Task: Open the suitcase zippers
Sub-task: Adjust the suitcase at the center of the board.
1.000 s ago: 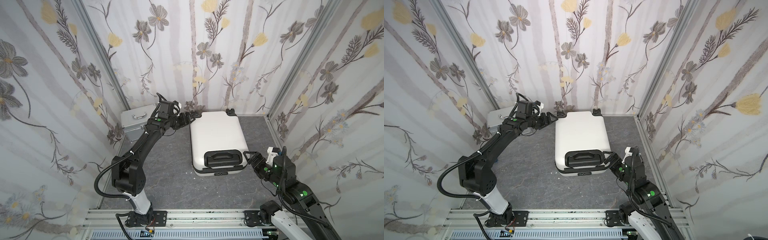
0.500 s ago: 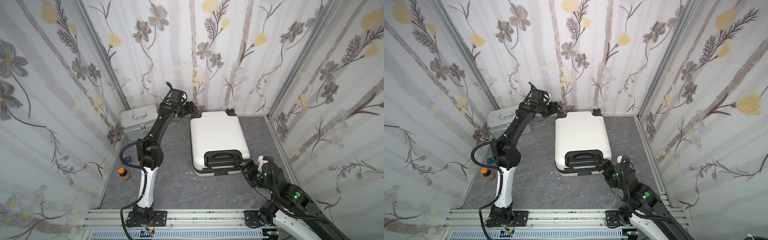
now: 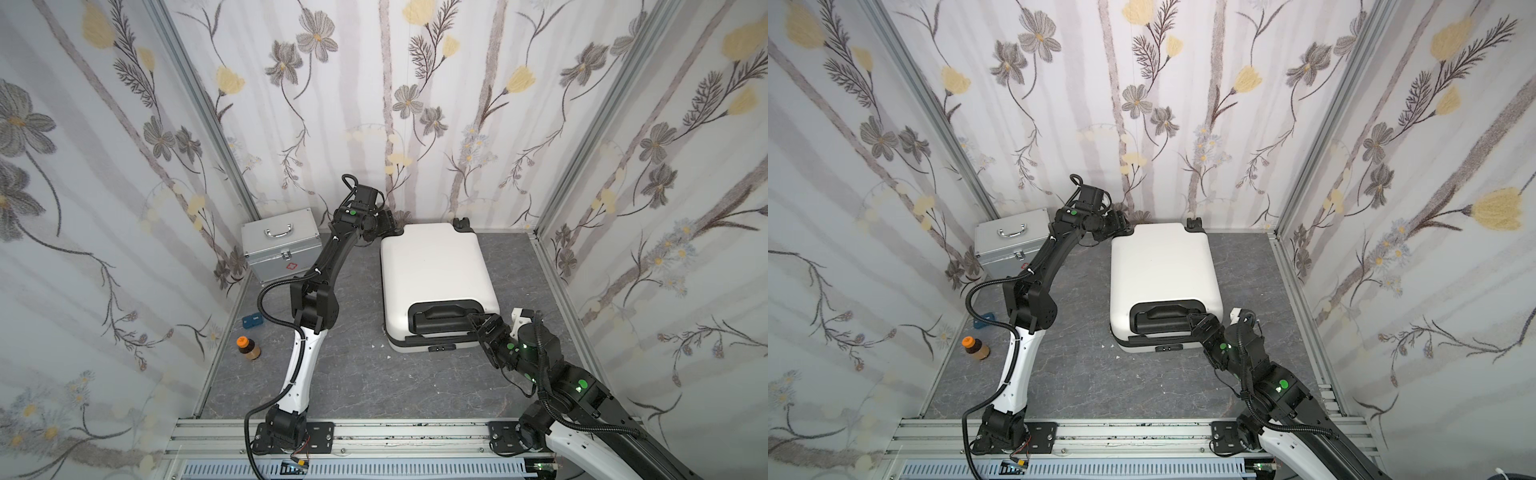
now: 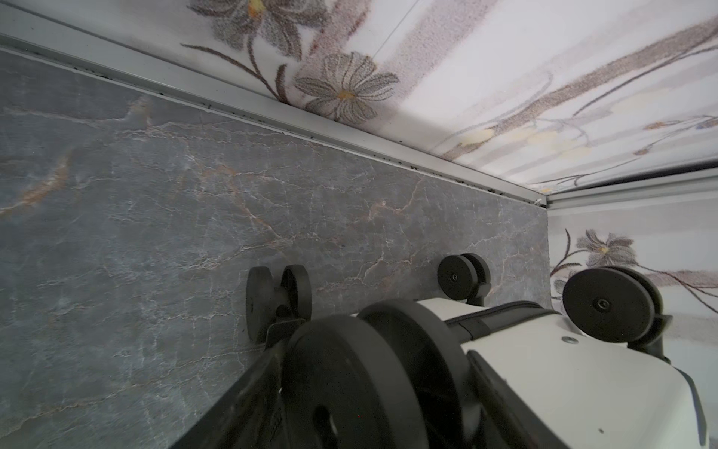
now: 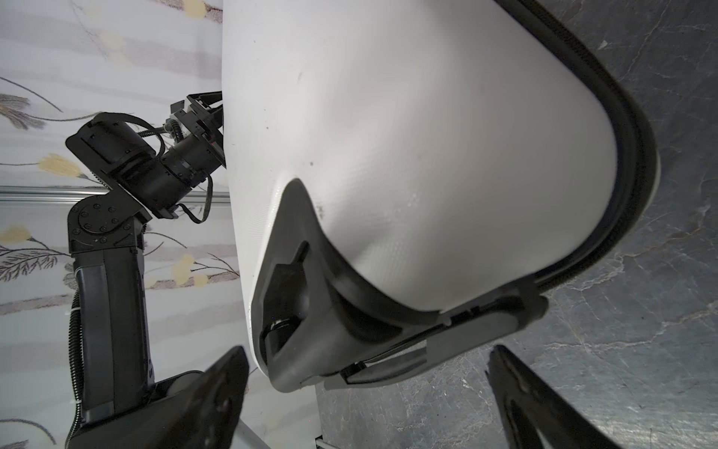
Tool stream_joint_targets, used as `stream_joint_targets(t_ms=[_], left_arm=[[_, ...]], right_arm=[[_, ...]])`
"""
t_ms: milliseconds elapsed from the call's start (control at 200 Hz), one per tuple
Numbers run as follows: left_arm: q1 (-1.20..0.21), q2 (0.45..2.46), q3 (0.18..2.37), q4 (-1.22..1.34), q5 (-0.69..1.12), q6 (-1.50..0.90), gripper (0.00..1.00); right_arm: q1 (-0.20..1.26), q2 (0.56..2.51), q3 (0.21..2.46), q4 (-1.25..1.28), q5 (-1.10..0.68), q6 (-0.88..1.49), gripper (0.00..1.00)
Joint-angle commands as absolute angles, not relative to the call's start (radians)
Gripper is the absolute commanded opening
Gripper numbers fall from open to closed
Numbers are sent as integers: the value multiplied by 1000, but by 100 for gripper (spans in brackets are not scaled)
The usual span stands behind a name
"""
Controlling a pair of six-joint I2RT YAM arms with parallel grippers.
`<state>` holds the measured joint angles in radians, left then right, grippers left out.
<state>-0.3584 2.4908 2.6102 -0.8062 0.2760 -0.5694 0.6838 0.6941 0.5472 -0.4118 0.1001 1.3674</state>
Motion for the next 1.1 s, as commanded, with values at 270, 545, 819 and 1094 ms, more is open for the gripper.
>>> stream_joint_targets(t_ms=[270, 545, 819, 1094], left_arm=[[-342, 2339, 2391, -1031, 82, -428, 64], [-344, 1974, 1851, -894, 127, -426, 64], [-328, 1717, 1565, -862, 101, -437, 72], [-296, 1583, 1557, -851, 128, -399, 74]], right_arm=[[386, 826, 549, -236, -76, 1148, 95], [176, 1069, 637, -46, -257, 936, 95], [133, 1256, 859, -76, -306, 719, 94], [313, 969, 909, -453, -67, 795, 93]])
